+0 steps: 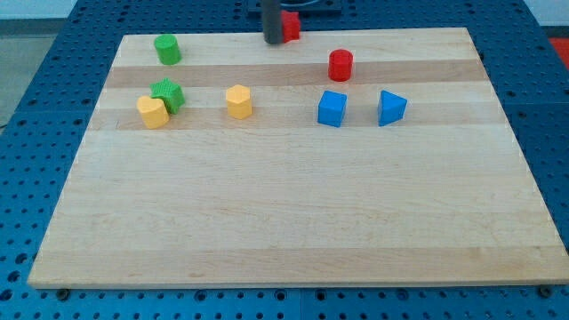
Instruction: Push the yellow hexagon right a bit
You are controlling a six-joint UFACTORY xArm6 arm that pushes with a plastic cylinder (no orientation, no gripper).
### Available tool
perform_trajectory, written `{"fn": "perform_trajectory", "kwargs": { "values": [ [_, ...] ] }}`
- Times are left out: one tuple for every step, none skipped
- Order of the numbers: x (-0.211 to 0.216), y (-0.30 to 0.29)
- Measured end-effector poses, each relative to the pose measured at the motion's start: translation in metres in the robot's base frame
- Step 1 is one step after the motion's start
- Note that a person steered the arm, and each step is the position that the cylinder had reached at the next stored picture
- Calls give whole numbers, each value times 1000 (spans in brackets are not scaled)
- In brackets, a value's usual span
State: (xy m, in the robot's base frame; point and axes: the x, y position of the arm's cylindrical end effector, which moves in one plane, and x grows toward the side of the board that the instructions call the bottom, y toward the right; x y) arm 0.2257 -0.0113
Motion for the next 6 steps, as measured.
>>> {"fn": "perform_trajectory", "kwargs": {
  "values": [
    [43, 38],
    [56, 38],
    [56, 35],
    [54, 21],
    [53, 9],
    [50, 1]
  ]
}}
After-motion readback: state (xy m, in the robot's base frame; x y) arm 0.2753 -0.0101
